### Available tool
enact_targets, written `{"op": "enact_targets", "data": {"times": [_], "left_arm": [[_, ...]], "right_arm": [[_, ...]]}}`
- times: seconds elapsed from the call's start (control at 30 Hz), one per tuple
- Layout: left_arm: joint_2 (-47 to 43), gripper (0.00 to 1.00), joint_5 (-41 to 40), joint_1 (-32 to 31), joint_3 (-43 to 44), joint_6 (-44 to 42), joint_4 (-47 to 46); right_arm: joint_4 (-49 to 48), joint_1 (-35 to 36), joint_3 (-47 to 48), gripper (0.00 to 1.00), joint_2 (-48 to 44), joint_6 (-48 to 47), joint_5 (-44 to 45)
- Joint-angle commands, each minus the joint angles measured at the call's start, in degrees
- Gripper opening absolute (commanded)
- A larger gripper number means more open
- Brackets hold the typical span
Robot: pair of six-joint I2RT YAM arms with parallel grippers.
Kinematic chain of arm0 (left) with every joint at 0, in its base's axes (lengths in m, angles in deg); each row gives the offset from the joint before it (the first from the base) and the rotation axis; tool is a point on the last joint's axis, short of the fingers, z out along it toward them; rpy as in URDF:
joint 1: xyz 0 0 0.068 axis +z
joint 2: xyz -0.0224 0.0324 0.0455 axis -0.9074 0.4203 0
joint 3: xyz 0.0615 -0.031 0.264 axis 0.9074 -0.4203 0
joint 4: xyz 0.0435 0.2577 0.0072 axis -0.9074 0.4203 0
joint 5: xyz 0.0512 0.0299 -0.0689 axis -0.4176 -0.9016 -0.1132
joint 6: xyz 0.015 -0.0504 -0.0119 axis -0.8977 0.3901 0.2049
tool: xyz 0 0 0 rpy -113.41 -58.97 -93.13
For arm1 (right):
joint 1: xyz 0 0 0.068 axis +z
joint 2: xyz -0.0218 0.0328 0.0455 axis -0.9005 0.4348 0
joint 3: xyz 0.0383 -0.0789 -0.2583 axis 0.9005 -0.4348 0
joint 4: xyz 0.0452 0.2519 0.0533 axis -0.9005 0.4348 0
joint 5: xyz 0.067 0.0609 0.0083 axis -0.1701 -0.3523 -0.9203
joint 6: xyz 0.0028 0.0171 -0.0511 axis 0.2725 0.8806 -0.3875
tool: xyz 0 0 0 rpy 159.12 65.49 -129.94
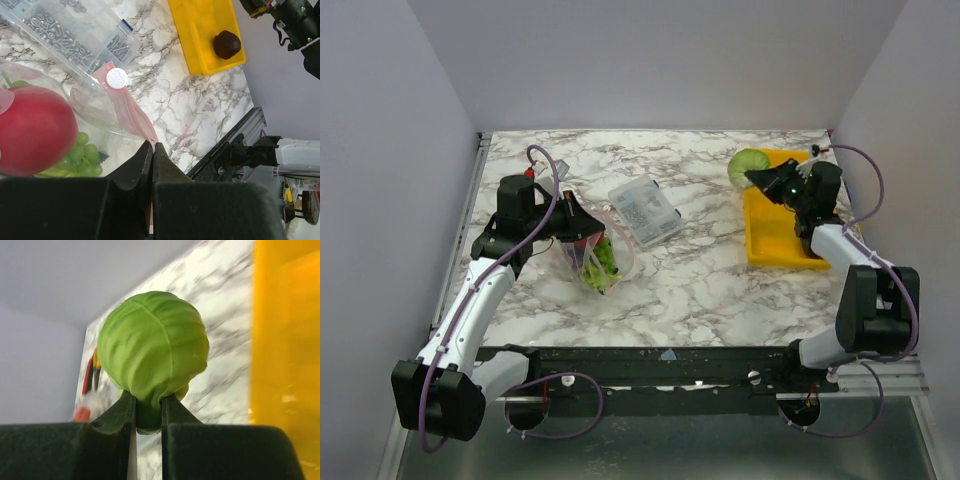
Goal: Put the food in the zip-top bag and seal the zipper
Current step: Pick up the fake vegetable from the bin, then place the fake vegetable in the zipper food storage bag.
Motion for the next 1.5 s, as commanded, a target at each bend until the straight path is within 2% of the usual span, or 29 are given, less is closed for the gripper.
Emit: {"op": "enact_targets", "data": {"times": [0.0, 0.13, 0.23, 0.37, 0.57, 0.93, 1.2, 1.3, 1.37, 1.47], "left_arm": [[-0.21, 0.00, 1.11, 0.46, 1.68, 0.11, -0.48], [-0.45, 0.00, 1.30, 0.46, 1.69, 0.24, -0.67], [-0.48, 0.00, 1.51, 0.46, 1.68, 0.37, -0.78], [-0.49, 0.00, 1.83, 0.46, 1.68, 0.41, -0.87], [-0.68, 0.00, 1.55, 0.50, 1.68, 0.11, -0.78], [-1.07, 0.00, 2.78, 0.46, 1.59, 0.37, -1.42], [-0.87, 0.00, 3.40, 0.46, 1.37, 0.72, -2.01], [-0.78, 0.00, 3.41, 0.46, 1.32, 0.83, -2.08], [-0.80, 0.00, 3.62, 0.42, 1.24, 0.98, -2.19], [-0.83, 0.00, 3.93, 0.46, 1.15, 1.33, -2.54]], "right_arm": [[10.94, 11.16, -1.90, 0.00, -7.86, -10.10, -5.48], [15.79, 21.52, -1.32, 0.00, -14.28, -13.79, -9.53], [19.47, 29.41, 0.80, 0.00, -15.45, -14.91, -11.70], [21.29, 40.36, 3.85, 0.00, -13.18, -15.64, -9.94], [17.20, 48.25, 6.66, 0.00, -6.62, -15.21, -9.81], [20.63, 51.34, 13.56, 0.00, 2.02, -17.22, -1.63], [23.07, 55.64, 19.45, 0.04, 9.22, -20.90, -0.33], [22.89, 57.10, 19.05, 0.11, 10.27, -21.48, 0.25], [22.48, 57.22, 18.69, 0.22, 10.90, -20.43, 3.19], [21.14, 57.24, 19.44, 0.34, 12.08, -16.32, 9.27]]}}
